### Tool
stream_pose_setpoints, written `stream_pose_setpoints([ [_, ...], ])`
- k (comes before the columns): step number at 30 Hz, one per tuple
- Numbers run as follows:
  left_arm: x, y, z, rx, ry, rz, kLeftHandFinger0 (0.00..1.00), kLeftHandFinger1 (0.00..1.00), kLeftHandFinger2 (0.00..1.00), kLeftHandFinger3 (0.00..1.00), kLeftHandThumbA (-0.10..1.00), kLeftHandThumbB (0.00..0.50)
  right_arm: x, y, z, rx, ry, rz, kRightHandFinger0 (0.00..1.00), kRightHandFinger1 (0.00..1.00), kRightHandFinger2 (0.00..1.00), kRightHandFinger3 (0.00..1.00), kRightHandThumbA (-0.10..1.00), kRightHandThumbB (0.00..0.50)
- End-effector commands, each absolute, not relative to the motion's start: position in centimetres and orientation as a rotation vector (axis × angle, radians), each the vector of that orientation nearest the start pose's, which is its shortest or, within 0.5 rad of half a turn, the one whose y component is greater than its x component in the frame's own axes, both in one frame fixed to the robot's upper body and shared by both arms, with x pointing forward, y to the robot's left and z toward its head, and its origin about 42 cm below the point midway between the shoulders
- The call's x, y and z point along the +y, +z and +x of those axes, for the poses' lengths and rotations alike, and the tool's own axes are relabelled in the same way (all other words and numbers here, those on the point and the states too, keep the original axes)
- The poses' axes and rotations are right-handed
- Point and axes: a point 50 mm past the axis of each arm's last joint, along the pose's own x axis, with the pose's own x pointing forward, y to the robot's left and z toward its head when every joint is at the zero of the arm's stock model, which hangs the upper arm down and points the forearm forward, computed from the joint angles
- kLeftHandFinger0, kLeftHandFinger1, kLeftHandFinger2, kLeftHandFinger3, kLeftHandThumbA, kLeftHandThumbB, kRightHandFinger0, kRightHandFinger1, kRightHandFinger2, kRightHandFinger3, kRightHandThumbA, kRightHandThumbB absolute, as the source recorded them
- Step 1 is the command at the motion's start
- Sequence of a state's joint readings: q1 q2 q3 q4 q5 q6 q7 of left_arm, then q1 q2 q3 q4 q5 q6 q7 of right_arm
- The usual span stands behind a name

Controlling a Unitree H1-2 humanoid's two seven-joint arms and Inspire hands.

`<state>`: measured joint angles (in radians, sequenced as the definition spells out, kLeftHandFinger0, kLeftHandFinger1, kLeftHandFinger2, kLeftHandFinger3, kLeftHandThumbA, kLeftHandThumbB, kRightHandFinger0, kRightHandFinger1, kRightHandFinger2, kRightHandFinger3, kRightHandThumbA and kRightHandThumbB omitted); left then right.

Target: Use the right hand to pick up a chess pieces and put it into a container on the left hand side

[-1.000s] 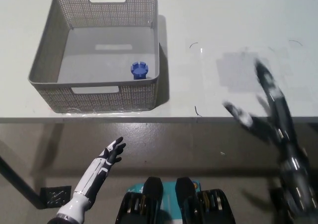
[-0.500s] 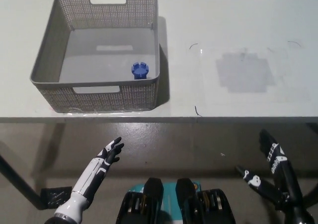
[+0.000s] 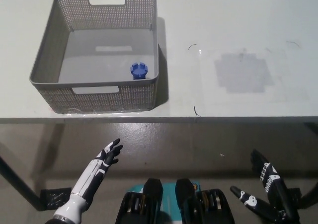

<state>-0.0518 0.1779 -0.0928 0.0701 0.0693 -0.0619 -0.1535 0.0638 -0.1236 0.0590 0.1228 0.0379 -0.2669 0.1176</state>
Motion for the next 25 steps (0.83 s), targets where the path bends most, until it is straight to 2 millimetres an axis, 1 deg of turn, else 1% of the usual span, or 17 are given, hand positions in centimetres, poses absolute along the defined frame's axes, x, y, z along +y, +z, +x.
stream_pose_setpoints([
  [1,23.9,10.4,30.0,-0.071,-0.226,0.241,1.0,1.0,1.0,1.0,1.0,0.135,-23.2,7.1,26.4,-0.113,0.235,-0.089,1.0,1.0,1.0,1.0,1.0,0.309],
  [5,23.8,10.3,29.7,-0.07,-0.225,0.241,1.0,1.0,1.0,1.0,1.0,0.124,-23.3,6.9,26.1,-0.099,0.243,-0.098,1.0,1.0,1.0,1.0,1.0,0.309],
  [7,23.8,10.3,29.8,-0.068,-0.23,0.237,1.0,1.0,1.0,1.0,1.0,0.112,-23.4,6.8,26.2,-0.101,0.249,-0.105,1.0,1.0,1.0,1.0,1.0,0.299],
  [10,23.9,10.3,29.9,-0.067,-0.227,0.241,1.0,1.0,1.0,1.0,1.0,0.115,-23.4,6.8,26.5,-0.102,0.269,-0.115,1.0,1.0,1.0,1.0,1.0,0.29],
  [11,23.9,10.3,29.9,-0.065,-0.228,0.243,1.0,1.0,1.0,1.0,1.0,0.114,-23.3,6.8,26.5,-0.099,0.276,-0.117,1.0,1.0,1.0,1.0,1.0,0.28],
  [14,23.7,9.8,29.3,-0.05,-0.227,0.23,1.0,1.0,1.0,1.0,1.0,0.112,-23.6,6.5,26.0,-0.083,0.287,-0.122,1.0,1.0,1.0,1.0,1.0,0.264],
  [15,23.7,9.7,29.1,-0.049,-0.225,0.227,1.0,1.0,1.0,1.0,1.0,0.099,-23.6,6.4,25.9,-0.077,0.289,-0.126,1.0,1.0,1.0,1.0,1.0,0.268],
  [16,23.7,9.6,28.9,-0.049,-0.222,0.228,1.0,1.0,1.0,1.0,1.0,0.096,-23.6,6.4,25.8,-0.072,0.291,-0.128,1.0,1.0,1.0,1.0,1.0,0.268],
  [17,23.8,9.5,28.8,-0.049,-0.22,0.231,1.0,1.0,1.0,1.0,1.0,0.089,-23.6,6.3,25.7,-0.069,0.295,-0.13,1.0,1.0,1.0,1.0,1.0,0.256],
  [18,23.8,9.5,28.7,-0.046,-0.218,0.232,1.0,1.0,1.0,1.0,1.0,0.086,-23.6,6.3,25.8,-0.066,0.299,-0.127,1.0,1.0,1.0,1.0,1.0,0.254],
  [19,23.8,9.5,28.6,-0.045,-0.217,0.232,1.0,1.0,1.0,1.0,1.0,0.086,-23.6,6.2,25.8,-0.066,0.301,-0.127,1.0,1.0,1.0,1.0,1.0,0.244],
  [20,23.8,9.5,28.6,-0.04,-0.214,0.23,1.0,1.0,1.0,1.0,1.0,0.088,-23.6,6.2,25.8,-0.06,0.304,-0.129,1.0,1.0,1.0,1.0,1.0,0.251],
  [23,23.8,9.4,28.4,-0.031,-0.214,0.233,1.0,1.0,1.0,1.0,1.0,0.109,-23.6,6.3,25.9,-0.059,0.306,-0.129,1.0,1.0,1.0,1.0,1.0,0.251],
  [25,23.8,9.4,28.3,-0.03,-0.213,0.232,1.0,1.0,1.0,1.0,1.0,0.11,-23.6,6.2,25.8,-0.057,0.306,-0.128,1.0,1.0,1.0,1.0,1.0,0.251],
])
